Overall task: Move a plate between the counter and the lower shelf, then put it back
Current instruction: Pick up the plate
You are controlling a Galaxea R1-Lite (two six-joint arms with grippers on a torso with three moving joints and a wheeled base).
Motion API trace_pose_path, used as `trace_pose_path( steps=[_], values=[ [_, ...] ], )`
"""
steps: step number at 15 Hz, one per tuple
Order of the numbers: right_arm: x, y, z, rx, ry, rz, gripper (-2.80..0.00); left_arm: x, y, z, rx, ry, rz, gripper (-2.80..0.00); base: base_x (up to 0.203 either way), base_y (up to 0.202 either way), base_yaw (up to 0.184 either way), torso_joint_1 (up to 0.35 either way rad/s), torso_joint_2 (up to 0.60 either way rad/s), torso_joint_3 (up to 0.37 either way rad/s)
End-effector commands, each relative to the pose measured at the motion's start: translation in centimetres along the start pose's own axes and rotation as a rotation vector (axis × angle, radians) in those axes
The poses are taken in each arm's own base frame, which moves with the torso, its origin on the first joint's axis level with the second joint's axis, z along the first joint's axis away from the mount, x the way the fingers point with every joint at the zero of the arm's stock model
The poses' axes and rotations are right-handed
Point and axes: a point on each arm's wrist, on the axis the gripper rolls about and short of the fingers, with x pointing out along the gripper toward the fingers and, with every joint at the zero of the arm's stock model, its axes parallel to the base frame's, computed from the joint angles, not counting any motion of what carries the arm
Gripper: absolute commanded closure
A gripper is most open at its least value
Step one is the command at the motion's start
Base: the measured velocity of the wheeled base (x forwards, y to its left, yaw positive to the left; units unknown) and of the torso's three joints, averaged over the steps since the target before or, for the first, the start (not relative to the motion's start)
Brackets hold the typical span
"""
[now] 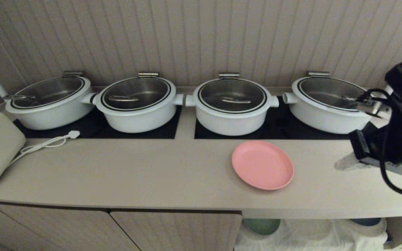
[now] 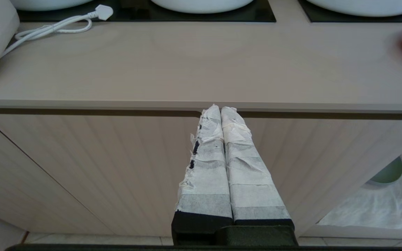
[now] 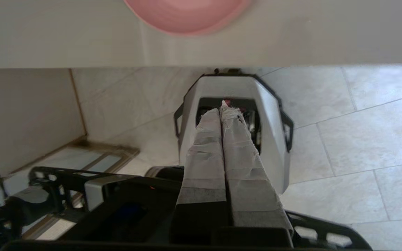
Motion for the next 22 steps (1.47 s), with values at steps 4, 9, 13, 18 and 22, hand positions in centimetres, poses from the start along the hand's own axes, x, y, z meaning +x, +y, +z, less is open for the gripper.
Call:
trace_pose_path(
  steps=[4, 9, 13, 18, 22],
  values=[
    [6.9, -0.2, 5.2, -0.036, 0.107, 0.003, 0.0, 0.0, 0.0, 0.0, 0.0, 0.0, 0.0, 0.0, 0.0, 0.0, 0.0, 0.0, 0.0, 0.0],
    [10.2, -1.5, 8.3, -0.113, 0.16, -0.019, 0.0, 0.0, 0.0, 0.0, 0.0, 0.0, 0.0, 0.0, 0.0, 0.0, 0.0, 0.0, 0.0, 0.0],
    [11.3, -1.6, 8.5, -0.163, 0.211, -0.021, 0.0, 0.0, 0.0, 0.0, 0.0, 0.0, 0.0, 0.0, 0.0, 0.0, 0.0, 0.0, 0.0, 0.0],
    [11.6, -1.7, 8.6, -0.171, 0.264, -0.028, -2.8, 0.0, 0.0, 0.0, 0.0, 0.0, 0.0, 0.0, 0.0, 0.0, 0.0, 0.0, 0.0, 0.0],
    [12.4, -1.7, 9.1, -0.174, 0.276, -0.031, -2.8, 0.0, 0.0, 0.0, 0.0, 0.0, 0.0, 0.0, 0.0, 0.0, 0.0, 0.0, 0.0, 0.0]
  ],
)
